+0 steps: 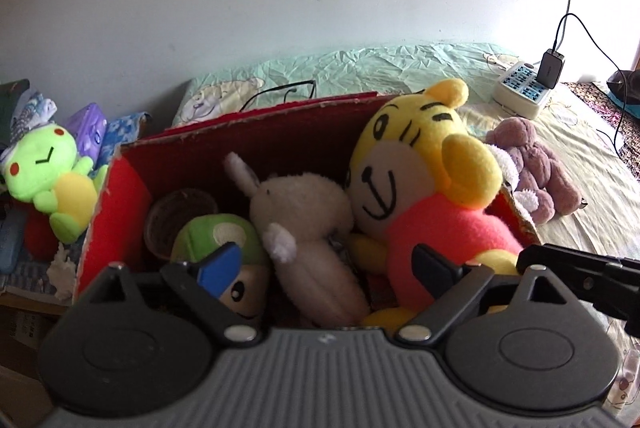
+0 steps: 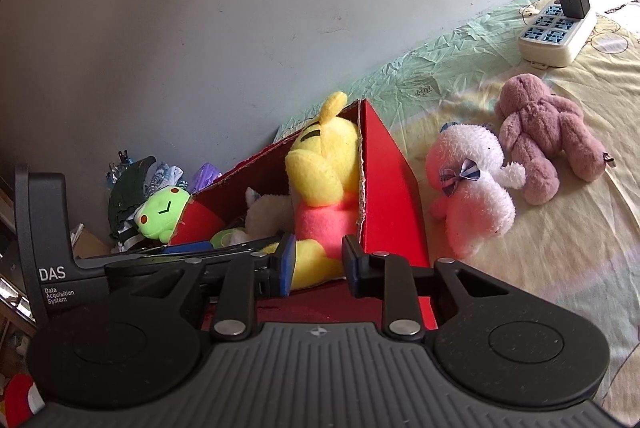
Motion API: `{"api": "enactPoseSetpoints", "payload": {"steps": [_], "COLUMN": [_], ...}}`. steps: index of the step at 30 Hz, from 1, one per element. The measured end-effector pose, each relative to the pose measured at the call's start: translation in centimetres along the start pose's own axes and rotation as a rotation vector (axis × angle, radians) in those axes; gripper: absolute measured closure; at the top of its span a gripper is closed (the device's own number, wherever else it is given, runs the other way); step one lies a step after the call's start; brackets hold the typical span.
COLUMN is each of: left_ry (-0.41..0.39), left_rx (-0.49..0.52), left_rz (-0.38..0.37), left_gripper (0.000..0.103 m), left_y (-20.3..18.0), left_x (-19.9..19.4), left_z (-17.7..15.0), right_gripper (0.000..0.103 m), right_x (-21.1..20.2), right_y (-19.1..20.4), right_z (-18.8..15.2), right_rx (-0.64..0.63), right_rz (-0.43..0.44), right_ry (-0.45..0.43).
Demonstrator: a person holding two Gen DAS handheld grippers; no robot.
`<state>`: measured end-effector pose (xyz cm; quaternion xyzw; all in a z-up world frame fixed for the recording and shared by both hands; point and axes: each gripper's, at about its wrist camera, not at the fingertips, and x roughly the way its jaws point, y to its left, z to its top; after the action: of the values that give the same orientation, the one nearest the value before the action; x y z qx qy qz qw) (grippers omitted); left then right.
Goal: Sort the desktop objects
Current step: 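Withdraw the right tool from the red box, then move the right tool to the mauve teddy bear plush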
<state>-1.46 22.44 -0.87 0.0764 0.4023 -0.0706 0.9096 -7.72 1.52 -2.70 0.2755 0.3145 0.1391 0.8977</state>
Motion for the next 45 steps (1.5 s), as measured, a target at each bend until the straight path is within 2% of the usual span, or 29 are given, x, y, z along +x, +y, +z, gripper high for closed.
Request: {"api": "enactPoseSetpoints", "payload": {"steps": [4, 13, 19, 30, 38, 45], "left_ry": [0.004, 0.039, 0.014, -0.041, -0.121, -0.160], "left_rx": [-0.008, -0.017, -0.005, -0.080, -0.053, -0.024], "left_rz": [0.020, 0.092, 0.160, 0.259, 0.229, 0.123], "left_gripper": [0.010, 0.009, 0.009, 0.008, 0.010, 0.016], "left_y": [-0.1, -0.4, -0.8, -3.3, -10.0, -15.8], "left_x": [-0.2, -0.7, -2.2, -5.2, -6.7, -6.4], "left_z": [-0.1, -1.2, -1.3, 0.0, 1.7, 2.3], "right_gripper": [0.076, 0.076, 0.071, 0.071, 0.071, 0.071], "right_x": [-0.4, -1.0, -1.7, -3.1, -5.4, -6.3], "right_y": [0.3, -0.1, -1.2, -3.9, -8.7, -13.5], "right_z": [-0.4, -0.6, -1.0, 0.7, 3.2, 4.9], "right_rx": [-0.040, -0.036, 0.017, -0.015, -0.029, -0.013], "right_rz": [-0.008, 0.005, 0.046, 0.110, 0.078, 0.040], "right_ry": [-0.014, -0.034, -0.024, 0.036, 0.070, 0.100]}}
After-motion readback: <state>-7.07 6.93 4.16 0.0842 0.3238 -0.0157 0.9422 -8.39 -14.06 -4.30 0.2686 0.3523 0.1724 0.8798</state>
